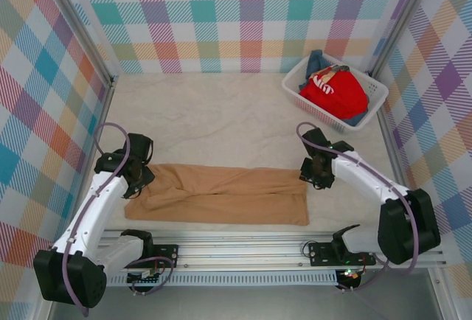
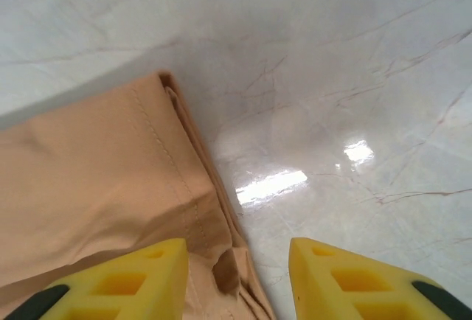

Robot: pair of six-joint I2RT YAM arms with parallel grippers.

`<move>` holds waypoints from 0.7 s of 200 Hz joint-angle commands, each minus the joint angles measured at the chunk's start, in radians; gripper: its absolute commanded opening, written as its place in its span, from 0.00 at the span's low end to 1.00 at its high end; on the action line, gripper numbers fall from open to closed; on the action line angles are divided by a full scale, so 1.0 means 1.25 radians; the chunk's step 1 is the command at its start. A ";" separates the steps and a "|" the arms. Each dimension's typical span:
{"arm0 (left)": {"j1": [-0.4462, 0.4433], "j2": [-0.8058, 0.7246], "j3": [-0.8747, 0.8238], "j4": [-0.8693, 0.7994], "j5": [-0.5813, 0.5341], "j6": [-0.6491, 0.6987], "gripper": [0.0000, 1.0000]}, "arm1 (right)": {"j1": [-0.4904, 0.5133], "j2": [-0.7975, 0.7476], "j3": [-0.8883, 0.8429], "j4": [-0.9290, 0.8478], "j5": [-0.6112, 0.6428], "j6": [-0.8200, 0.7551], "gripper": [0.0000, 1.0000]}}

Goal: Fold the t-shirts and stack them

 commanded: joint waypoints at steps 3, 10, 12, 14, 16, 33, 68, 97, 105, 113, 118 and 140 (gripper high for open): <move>0.009 0.063 0.067 0.049 0.026 0.031 0.54 | 0.004 0.008 0.026 0.026 0.001 -0.002 0.33; 0.024 0.104 0.084 0.064 0.052 0.042 0.53 | 0.003 0.020 0.032 0.045 -0.007 -0.008 0.31; 0.027 0.116 0.091 0.069 0.060 0.045 0.53 | 0.003 0.024 0.032 0.051 -0.012 -0.010 0.31; 0.035 0.128 0.095 0.074 0.068 0.051 0.52 | 0.002 0.028 0.032 0.059 -0.018 -0.014 0.31; 0.042 0.141 0.100 0.081 0.079 0.056 0.51 | 0.001 0.032 0.032 0.069 -0.025 -0.017 0.31; 0.098 0.254 0.135 0.135 0.171 0.091 0.47 | -0.012 0.084 0.049 0.101 -0.071 -0.026 0.30; 0.166 0.447 0.208 0.188 0.244 0.165 0.46 | -0.051 0.192 0.076 0.116 -0.114 -0.021 0.30; 0.206 0.536 0.234 0.169 0.229 0.215 0.49 | -0.068 0.231 0.077 0.125 -0.125 -0.018 0.35; 0.217 0.545 0.229 0.176 0.235 0.224 0.49 | -0.069 0.237 0.077 0.133 -0.130 -0.019 0.36; 0.224 0.554 0.227 0.180 0.236 0.232 0.49 | -0.071 0.245 0.080 0.137 -0.134 -0.022 0.37; 0.228 0.558 0.226 0.182 0.237 0.235 0.49 | -0.070 0.252 0.084 0.134 -0.135 -0.023 0.36; 0.238 0.577 0.220 0.204 0.240 0.245 0.47 | -0.071 0.282 0.097 0.124 -0.136 -0.024 0.31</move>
